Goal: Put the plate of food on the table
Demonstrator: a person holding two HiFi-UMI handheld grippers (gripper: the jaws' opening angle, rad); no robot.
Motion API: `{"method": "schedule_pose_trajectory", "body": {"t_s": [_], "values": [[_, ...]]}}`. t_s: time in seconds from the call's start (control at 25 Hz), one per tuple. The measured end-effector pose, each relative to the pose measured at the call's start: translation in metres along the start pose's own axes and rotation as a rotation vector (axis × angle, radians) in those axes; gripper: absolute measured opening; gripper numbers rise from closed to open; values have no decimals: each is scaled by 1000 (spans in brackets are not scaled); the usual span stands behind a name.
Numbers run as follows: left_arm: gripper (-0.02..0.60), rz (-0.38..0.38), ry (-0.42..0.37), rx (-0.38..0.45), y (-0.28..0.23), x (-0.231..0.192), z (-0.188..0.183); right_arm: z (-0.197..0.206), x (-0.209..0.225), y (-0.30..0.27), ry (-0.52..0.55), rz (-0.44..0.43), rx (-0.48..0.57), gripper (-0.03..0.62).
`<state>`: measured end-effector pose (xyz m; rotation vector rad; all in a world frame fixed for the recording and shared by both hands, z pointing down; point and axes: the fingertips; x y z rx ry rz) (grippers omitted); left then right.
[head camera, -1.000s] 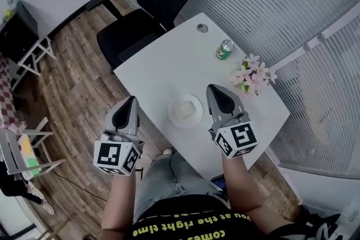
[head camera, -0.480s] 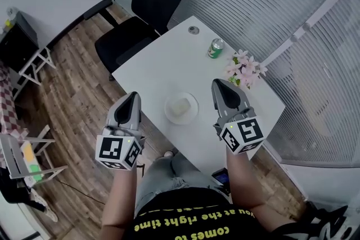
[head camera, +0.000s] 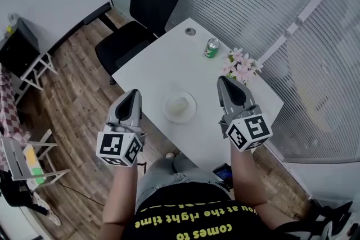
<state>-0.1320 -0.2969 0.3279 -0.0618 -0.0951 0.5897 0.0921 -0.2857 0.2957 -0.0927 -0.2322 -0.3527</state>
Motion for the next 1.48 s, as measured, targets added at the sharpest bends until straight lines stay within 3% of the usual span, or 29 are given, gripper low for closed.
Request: {"method": "schedule_pose_trajectory", "body": {"t_s": [0.48, 0.68, 1.48], "values": [[0, 5, -1, 5, 0, 5, -4, -3, 5, 8, -22, 2, 12, 6], [0, 5, -44, -1, 1, 7, -6, -6, 4, 9, -17, 6, 32, 6], [0, 10, -39, 10, -1, 9, -11, -2, 6, 8, -16, 1, 22, 6]]}}
Point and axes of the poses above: the fingertips, and each gripper's own axes: y backward along the fingers, x to its right, z out of its underside, and after that the axes turned 12 degrees about -y, right-handed
